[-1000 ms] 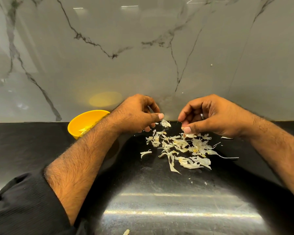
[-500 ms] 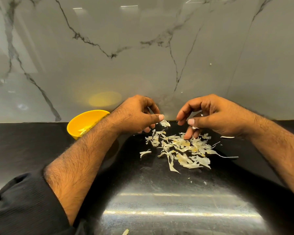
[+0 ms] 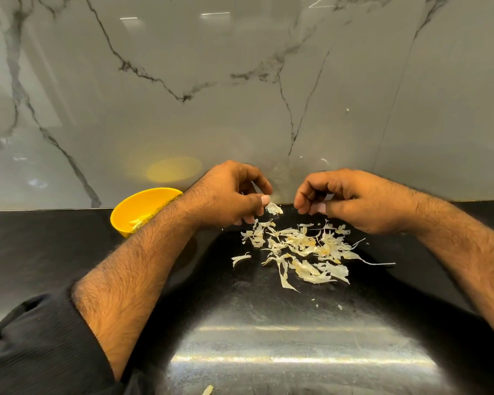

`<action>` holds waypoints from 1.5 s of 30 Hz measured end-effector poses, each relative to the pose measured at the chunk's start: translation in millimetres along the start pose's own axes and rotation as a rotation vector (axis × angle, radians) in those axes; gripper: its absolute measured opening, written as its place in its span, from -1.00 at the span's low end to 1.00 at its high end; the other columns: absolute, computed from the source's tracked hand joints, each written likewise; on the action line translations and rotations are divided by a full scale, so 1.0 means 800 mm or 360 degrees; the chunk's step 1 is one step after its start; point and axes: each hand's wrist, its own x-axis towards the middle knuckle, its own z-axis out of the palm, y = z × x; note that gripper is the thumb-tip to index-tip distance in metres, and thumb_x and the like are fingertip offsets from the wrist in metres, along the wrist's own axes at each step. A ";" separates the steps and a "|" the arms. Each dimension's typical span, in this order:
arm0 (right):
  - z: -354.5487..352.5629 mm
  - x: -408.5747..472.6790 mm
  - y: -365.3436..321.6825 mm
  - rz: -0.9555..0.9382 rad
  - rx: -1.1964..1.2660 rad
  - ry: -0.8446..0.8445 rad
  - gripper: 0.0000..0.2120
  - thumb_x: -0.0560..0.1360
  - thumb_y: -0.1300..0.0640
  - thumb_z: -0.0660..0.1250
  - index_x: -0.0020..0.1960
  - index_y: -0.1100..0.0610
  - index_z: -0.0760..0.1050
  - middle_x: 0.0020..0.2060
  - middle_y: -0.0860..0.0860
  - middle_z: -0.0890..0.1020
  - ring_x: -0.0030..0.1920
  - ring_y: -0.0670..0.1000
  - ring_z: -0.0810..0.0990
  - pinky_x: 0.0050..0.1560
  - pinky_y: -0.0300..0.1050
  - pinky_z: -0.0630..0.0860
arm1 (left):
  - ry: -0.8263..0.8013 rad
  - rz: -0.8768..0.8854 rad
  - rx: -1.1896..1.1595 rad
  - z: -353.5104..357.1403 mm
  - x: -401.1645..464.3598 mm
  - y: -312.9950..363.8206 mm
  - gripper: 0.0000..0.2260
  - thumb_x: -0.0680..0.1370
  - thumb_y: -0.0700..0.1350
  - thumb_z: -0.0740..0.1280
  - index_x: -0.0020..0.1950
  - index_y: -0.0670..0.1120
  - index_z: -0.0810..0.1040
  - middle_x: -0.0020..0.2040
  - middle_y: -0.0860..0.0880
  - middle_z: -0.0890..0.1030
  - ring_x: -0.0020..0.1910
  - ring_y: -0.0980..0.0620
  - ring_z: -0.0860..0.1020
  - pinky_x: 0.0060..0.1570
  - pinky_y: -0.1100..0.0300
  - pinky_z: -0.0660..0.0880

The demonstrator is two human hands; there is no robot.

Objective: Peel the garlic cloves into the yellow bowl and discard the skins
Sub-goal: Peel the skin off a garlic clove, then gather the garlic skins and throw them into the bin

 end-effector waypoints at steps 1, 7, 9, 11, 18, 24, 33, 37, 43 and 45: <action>0.000 0.000 0.000 -0.0008 0.0012 0.0013 -0.82 0.68 0.14 0.33 0.12 -0.14 0.61 -0.04 -0.21 0.73 0.02 -0.22 0.69 0.20 -0.03 0.62 | -0.0007 0.0021 0.0001 -0.001 -0.001 0.000 -0.92 0.64 -0.10 0.46 0.12 -0.04 0.67 -0.16 -0.01 0.76 -0.22 0.08 0.75 -0.19 0.14 0.70; -0.003 0.001 0.005 0.0002 0.0062 0.0197 -0.90 0.47 -0.01 0.57 -0.05 -0.07 0.69 -0.18 -0.14 0.72 -0.14 -0.15 0.69 0.05 -0.08 0.68 | 0.0059 0.0058 -0.0031 -0.004 -0.008 0.007 -0.88 0.48 -0.09 0.62 -0.09 -0.09 0.74 -0.28 0.01 0.74 -0.31 0.10 0.70 -0.26 0.24 0.63; -0.004 0.000 0.007 0.0025 0.0101 0.0184 -0.84 0.42 -0.05 0.61 -0.09 -0.03 0.69 -0.20 -0.11 0.72 -0.16 -0.12 0.70 0.01 -0.11 0.68 | 0.0139 0.0069 -0.0010 -0.004 -0.008 0.007 -0.76 0.38 -0.02 0.68 -0.19 -0.09 0.68 -0.35 0.05 0.69 -0.37 0.14 0.63 -0.28 0.26 0.61; -0.004 0.001 0.007 0.0044 0.0071 0.0155 -0.86 0.47 -0.07 0.56 -0.10 -0.02 0.69 -0.22 -0.13 0.73 -0.19 -0.16 0.70 -0.01 -0.13 0.64 | 0.0230 0.0059 0.0007 -0.001 -0.005 0.005 -0.66 0.37 0.07 0.68 -0.27 -0.07 0.58 -0.45 0.11 0.57 -0.46 0.22 0.51 -0.38 0.35 0.50; -0.006 0.001 0.020 -0.0048 0.0204 0.0159 -0.81 0.56 0.14 0.38 -0.07 -0.07 0.75 -0.14 0.04 0.75 -0.06 0.22 0.71 0.10 0.27 0.65 | 0.0061 0.0133 -0.0101 0.006 -0.005 0.002 -0.67 0.64 -0.15 0.45 0.37 0.12 0.63 -0.01 0.02 0.70 -0.25 0.06 0.69 -0.29 0.26 0.61; -0.024 -0.013 0.026 -0.0057 0.0584 0.0277 -0.70 0.47 0.07 0.36 0.12 0.13 0.73 -0.01 0.02 0.78 0.08 0.06 0.73 0.14 0.08 0.62 | 0.0145 0.0155 -0.0051 0.008 -0.002 -0.003 -0.76 0.64 -0.05 0.46 0.31 0.06 0.64 -0.01 0.03 0.71 -0.15 0.06 0.74 -0.15 0.13 0.69; 0.008 -0.052 0.032 0.0621 -0.0223 0.0633 -0.72 0.65 -0.18 0.32 0.23 -0.05 0.59 0.19 -0.09 0.61 0.19 -0.03 0.58 0.23 0.03 0.53 | 0.0393 0.0135 0.0070 0.029 -0.021 0.005 -0.85 0.64 0.03 0.45 0.17 0.03 0.70 -0.04 0.08 0.72 -0.04 0.11 0.69 0.09 -0.06 0.70; 0.029 -0.073 0.047 0.0981 -0.0353 0.0448 -0.22 0.63 -0.43 0.01 0.51 0.17 0.37 0.48 0.15 0.46 0.47 0.17 0.43 0.44 0.11 0.41 | 0.0487 0.0091 0.0136 0.037 -0.033 -0.002 -0.89 0.65 0.04 0.43 0.10 0.06 0.71 -0.09 0.13 0.70 -0.06 0.12 0.67 0.08 -0.05 0.69; 0.063 -0.064 0.011 0.0872 -0.0353 0.0242 0.00 0.54 -0.53 -0.29 0.71 0.16 -0.06 0.71 0.10 -0.03 0.70 0.06 -0.12 0.68 0.15 -0.15 | 0.0661 0.0054 0.0116 0.042 -0.040 -0.016 -0.89 0.66 0.06 0.41 0.07 0.07 0.70 -0.04 0.13 0.69 -0.02 0.14 0.64 0.07 -0.04 0.68; 0.072 -0.057 -0.004 0.0771 -0.0299 0.0185 -0.04 0.56 -0.52 -0.27 0.71 0.13 -0.07 0.71 0.06 -0.04 0.70 0.01 -0.13 0.68 0.12 -0.17 | 0.0731 0.0050 0.0095 0.042 -0.041 -0.018 -0.87 0.67 0.06 0.39 0.08 0.05 0.70 -0.05 0.12 0.67 -0.03 0.14 0.63 0.07 -0.03 0.67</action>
